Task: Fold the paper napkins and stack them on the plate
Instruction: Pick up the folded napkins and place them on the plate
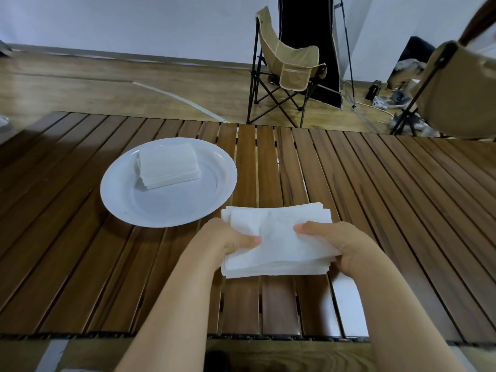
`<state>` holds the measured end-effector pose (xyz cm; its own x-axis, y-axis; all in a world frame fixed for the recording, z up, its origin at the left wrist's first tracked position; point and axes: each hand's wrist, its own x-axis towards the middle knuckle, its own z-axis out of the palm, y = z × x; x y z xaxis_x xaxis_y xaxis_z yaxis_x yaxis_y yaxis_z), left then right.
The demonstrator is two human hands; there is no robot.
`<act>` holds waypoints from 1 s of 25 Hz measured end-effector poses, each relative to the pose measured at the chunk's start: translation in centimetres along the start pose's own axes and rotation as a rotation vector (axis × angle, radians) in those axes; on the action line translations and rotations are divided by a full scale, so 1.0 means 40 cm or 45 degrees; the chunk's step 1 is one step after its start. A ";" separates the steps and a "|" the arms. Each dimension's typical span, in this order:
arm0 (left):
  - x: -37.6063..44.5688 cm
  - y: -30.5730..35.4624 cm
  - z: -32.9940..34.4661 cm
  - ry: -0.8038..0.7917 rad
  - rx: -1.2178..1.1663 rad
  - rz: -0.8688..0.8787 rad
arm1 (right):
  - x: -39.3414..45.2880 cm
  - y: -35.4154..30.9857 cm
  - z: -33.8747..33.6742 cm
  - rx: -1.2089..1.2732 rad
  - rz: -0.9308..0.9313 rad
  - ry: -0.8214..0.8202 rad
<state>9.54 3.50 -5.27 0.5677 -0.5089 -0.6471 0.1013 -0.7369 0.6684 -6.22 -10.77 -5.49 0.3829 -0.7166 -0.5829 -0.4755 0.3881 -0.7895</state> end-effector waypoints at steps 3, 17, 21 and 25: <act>0.009 -0.010 -0.014 -0.039 -0.071 0.023 | 0.001 -0.005 -0.012 -0.042 -0.109 -0.049; -0.031 -0.078 -0.071 -0.287 -0.228 0.381 | -0.012 -0.003 -0.054 0.048 -0.284 -0.635; -0.033 -0.092 -0.066 -0.071 -0.173 0.714 | 0.002 0.021 -0.040 0.055 -0.520 -0.600; -0.031 -0.126 -0.039 0.066 -0.218 0.994 | 0.007 0.062 -0.010 -0.091 -0.715 -0.581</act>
<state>9.63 8.55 -7.28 0.5632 -0.8250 0.0461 -0.2196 -0.0957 0.9709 -7.59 -10.26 -7.53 0.8692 -0.4778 -0.1277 -0.1545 -0.0171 -0.9878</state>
